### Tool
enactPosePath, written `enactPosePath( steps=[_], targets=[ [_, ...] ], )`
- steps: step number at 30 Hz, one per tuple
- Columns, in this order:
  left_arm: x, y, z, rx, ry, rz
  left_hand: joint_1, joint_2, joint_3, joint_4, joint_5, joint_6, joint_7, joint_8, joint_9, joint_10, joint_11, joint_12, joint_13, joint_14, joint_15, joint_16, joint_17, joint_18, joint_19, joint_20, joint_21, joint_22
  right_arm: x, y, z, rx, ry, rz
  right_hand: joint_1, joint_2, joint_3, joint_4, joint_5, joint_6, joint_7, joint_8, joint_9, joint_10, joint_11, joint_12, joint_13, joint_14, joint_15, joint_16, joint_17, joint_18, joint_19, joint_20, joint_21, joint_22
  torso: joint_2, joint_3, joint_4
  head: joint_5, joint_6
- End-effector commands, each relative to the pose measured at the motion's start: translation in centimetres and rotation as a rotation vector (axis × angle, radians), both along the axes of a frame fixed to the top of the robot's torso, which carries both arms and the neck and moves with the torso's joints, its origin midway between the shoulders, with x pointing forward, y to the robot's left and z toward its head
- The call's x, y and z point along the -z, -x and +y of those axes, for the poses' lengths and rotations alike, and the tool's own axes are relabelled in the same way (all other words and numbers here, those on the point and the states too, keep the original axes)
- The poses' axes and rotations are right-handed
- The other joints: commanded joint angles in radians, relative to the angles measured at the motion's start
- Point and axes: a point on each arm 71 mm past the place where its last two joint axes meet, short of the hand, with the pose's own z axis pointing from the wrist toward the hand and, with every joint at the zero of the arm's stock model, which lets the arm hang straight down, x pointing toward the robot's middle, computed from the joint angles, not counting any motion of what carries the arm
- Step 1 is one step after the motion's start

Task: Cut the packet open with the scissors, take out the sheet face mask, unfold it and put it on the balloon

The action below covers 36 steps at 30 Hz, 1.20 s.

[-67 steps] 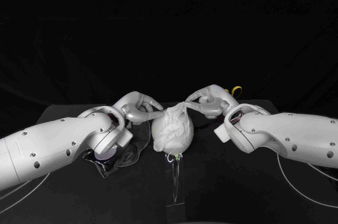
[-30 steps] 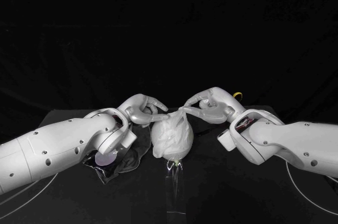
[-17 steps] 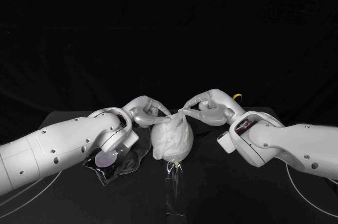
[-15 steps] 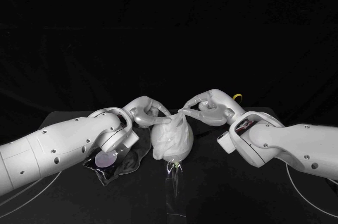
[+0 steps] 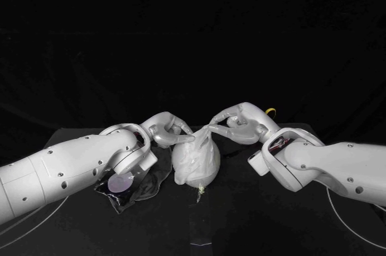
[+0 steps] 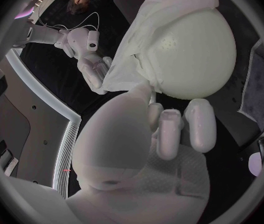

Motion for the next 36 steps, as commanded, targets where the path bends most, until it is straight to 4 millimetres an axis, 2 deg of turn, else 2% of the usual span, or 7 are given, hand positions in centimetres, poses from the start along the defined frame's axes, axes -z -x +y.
enactPosePath(
  steps=[1,6,13,20,25,36],
  targets=[
    [-0.3,0.0,0.2,0.009,0.012,-0.007,0.005,0.026,0.027,-0.008,0.000,0.019,-0.005,0.023,0.016,-0.004,-0.013,-0.003,-0.007,0.093,-0.014,0.001,0.241,-0.013,-0.002,-0.008,-0.001,0.010,-0.1,-0.2,-0.2,0.001,0.008,-0.020,0.005,0.002,0.006,0.001,0.007,0.012,-0.012,0.021,0.096,0.105,-0.005,0.004,0.263,0.103,-0.009,0.004,0.263,0.010,0.004,-0.005,0.006,0.180,0.000,-0.0005,0.0000,-0.001,-0.001],
    [-0.6,-0.3,1.3,-0.021,0.026,-0.009,-0.009,0.024,0.055,-0.013,-0.001,0.004,-0.007,0.044,0.033,-0.012,-0.016,-0.015,-0.023,0.090,-0.019,0.000,0.235,-0.012,-0.008,-0.015,-0.003,0.006,0.0,-0.6,-0.9,0.020,0.021,-0.016,0.005,0.002,0.006,0.001,0.007,0.012,-0.012,0.021,0.096,0.105,-0.005,0.004,0.263,0.103,-0.009,0.004,0.263,0.010,0.004,-0.005,0.006,0.180,0.000,-0.0001,0.0014,-0.002,-0.004],
    [-0.7,-0.4,2.6,-0.030,0.033,0.021,-0.040,0.003,0.104,-0.022,-0.001,-0.015,-0.011,0.086,0.068,-0.005,-0.019,-0.020,-0.023,0.086,-0.022,-0.001,0.226,-0.009,-0.019,-0.020,-0.008,-0.002,0.3,-1.2,-1.6,0.056,0.044,0.003,0.004,0.002,0.007,0.001,0.007,0.011,-0.011,0.022,0.098,0.105,-0.005,0.004,0.263,0.103,-0.009,0.004,0.263,0.011,0.004,-0.005,0.005,0.180,0.000,-0.0001,0.0011,0.000,-0.006],
    [-0.5,0.0,2.9,0.016,0.027,0.083,-0.057,-0.009,0.109,-0.020,-0.001,-0.015,-0.016,0.098,0.077,-0.013,-0.021,-0.024,-0.035,0.085,-0.023,-0.001,0.224,-0.009,-0.021,-0.020,-0.010,-0.004,0.5,-1.6,-1.6,0.085,0.065,0.010,0.004,0.002,0.007,0.001,0.007,0.011,-0.011,0.022,0.098,0.105,-0.005,0.004,0.263,0.103,-0.009,0.004,0.263,0.011,0.003,-0.005,0.003,0.179,0.000,0.0001,0.0015,0.001,-0.009],
    [-0.6,0.2,2.8,0.023,0.049,0.115,-0.058,-0.009,0.109,-0.020,-0.001,-0.015,-0.016,0.098,0.077,-0.015,-0.022,-0.025,-0.038,0.085,-0.024,-0.001,0.225,-0.009,-0.020,-0.020,-0.009,-0.003,0.6,-1.8,-1.4,0.091,0.069,0.014,0.003,0.002,0.007,0.001,0.007,0.011,-0.012,0.023,0.099,0.105,-0.005,0.004,0.263,0.103,-0.009,0.004,0.263,0.011,0.003,-0.005,0.003,0.179,0.001,0.0005,0.0001,0.002,-0.008],
    [-0.7,0.4,2.9,0.004,0.090,0.147,-0.066,-0.017,0.110,-0.019,-0.001,-0.017,-0.019,0.101,0.080,-0.027,-0.023,-0.031,-0.054,0.087,-0.025,-0.001,0.227,-0.010,-0.016,-0.021,-0.006,0.003,0.7,-1.9,-1.4,0.095,0.079,0.013,0.002,0.001,0.008,0.001,0.007,0.010,-0.012,0.024,0.100,0.105,-0.005,0.004,0.263,0.103,-0.009,0.004,0.263,0.011,0.002,-0.005,0.002,0.179,0.000,0.0006,-0.0002,0.000,-0.004]
  ],
)
